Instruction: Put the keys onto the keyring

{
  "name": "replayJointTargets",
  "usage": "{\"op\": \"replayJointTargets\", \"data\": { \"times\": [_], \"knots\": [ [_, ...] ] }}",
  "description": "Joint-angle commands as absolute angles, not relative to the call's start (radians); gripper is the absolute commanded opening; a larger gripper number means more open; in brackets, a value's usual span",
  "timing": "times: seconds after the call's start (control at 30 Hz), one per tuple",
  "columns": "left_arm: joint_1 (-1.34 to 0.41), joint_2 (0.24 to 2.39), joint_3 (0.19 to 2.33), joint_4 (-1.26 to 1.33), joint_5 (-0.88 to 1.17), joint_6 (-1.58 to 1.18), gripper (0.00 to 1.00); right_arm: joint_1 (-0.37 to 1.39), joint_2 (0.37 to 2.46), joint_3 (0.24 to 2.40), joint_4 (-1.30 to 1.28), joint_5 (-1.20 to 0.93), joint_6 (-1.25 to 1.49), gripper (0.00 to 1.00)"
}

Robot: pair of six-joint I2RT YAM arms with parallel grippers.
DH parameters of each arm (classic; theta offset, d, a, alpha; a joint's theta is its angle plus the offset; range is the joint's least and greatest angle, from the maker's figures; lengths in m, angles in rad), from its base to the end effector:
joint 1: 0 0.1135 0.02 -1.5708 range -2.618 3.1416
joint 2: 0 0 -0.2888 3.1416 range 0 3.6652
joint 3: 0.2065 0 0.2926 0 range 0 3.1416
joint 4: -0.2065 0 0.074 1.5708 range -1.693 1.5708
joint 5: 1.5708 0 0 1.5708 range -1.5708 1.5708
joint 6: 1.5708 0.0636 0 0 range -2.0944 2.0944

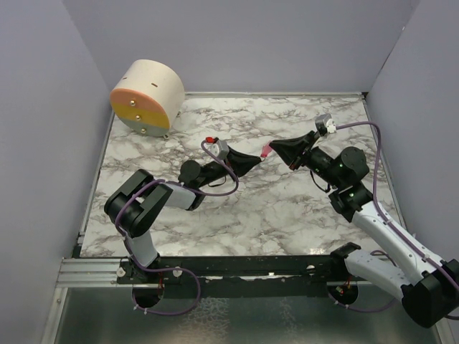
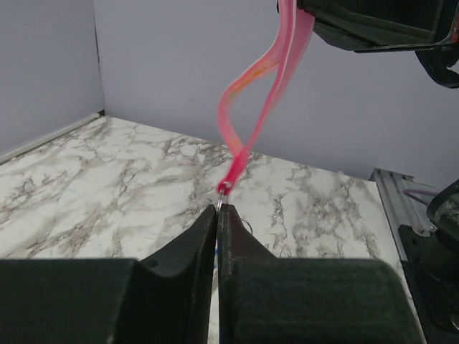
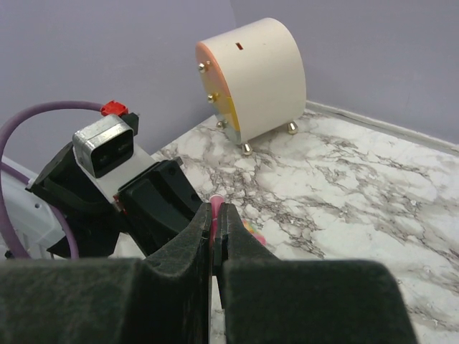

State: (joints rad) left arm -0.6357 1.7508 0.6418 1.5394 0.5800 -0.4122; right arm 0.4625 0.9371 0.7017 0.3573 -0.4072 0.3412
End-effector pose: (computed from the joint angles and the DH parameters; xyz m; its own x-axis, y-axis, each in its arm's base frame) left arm 0.2759 -0.2469 0.2211 -0.0519 -0.3782 -0.9243 0.9567 0.2465 -0.1546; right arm 0.2330 0.1443 0.3539 -0.1523 0.2674 -0.9515 -0.7540 0.5910 0.2868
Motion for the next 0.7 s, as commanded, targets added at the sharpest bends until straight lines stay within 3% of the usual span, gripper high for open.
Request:
{"op": "replayJointTargets", "data": {
  "times": [0.0,0.33,0.57,0.67],
  "knots": [
    [-0.63,1.711,0.629,1.76,0.595,-0.41,0.0,0.46,0.916,0.693,0.317,-0.331,0.331,0.01],
    [-0.622,1.619,0.6,1.698,0.592,-0.428,0.0,0.46,0.901,0.687,0.284,-0.262,0.339,0.01],
    [-0.621,1.511,0.694,1.26,0.607,-0.35,0.0,0.46,0.881,0.673,0.261,-0.213,0.343,0.01],
    [-0.622,1.475,0.729,1.106,0.604,-0.323,0.0,0.46,0.87,0.669,0.255,-0.186,0.344,0.1]
  ]
}}
